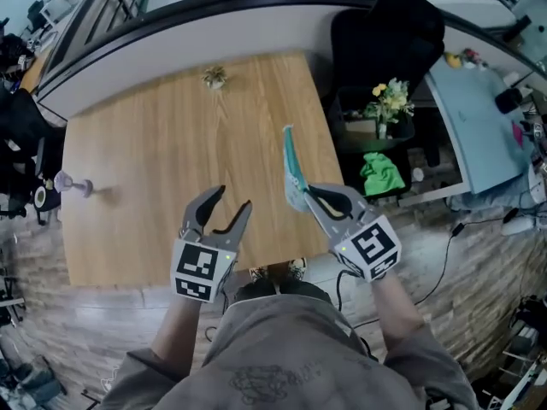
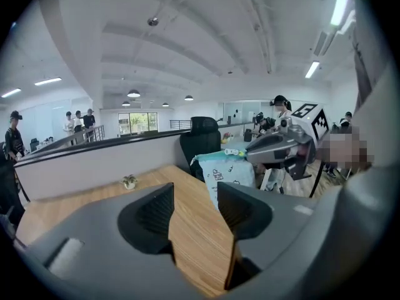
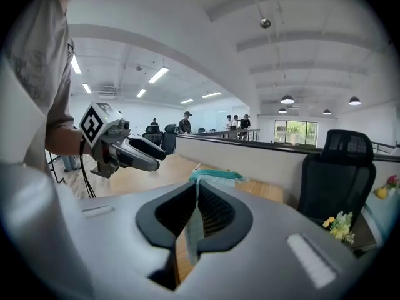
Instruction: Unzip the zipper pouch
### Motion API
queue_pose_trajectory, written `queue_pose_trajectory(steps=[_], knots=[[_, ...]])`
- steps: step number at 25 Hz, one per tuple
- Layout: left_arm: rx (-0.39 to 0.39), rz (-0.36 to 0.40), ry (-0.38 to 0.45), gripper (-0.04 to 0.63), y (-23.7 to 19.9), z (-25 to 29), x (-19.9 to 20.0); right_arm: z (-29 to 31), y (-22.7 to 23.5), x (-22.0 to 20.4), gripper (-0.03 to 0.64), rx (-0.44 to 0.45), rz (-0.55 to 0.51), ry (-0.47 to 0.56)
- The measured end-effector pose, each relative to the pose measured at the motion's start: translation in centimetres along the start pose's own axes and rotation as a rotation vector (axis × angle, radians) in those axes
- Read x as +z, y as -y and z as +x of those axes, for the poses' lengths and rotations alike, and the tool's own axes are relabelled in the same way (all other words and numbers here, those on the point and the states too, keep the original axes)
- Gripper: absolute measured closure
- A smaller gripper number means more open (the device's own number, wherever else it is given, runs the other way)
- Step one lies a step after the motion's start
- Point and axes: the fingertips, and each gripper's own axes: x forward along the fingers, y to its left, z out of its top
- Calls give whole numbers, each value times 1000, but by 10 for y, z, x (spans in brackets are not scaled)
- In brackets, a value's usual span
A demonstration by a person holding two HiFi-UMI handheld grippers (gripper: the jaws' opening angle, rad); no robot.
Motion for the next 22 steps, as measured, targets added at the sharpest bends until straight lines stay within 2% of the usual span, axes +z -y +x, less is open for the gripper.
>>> queue_pose_trajectory(steps=[6, 15, 17, 22], knots=[[35, 58, 61, 385, -6, -31, 36, -23, -17, 44, 597, 11, -27, 82], [28, 58, 72, 385, -2, -53, 31, -38, -41, 54, 597, 43, -19, 87], [-13, 52, 113, 385, 4, -55, 38, -41, -43, 56, 597, 46, -29, 89], [-222, 71, 213, 385, 34, -62, 65, -52, -46, 67, 597, 94, -75, 99]])
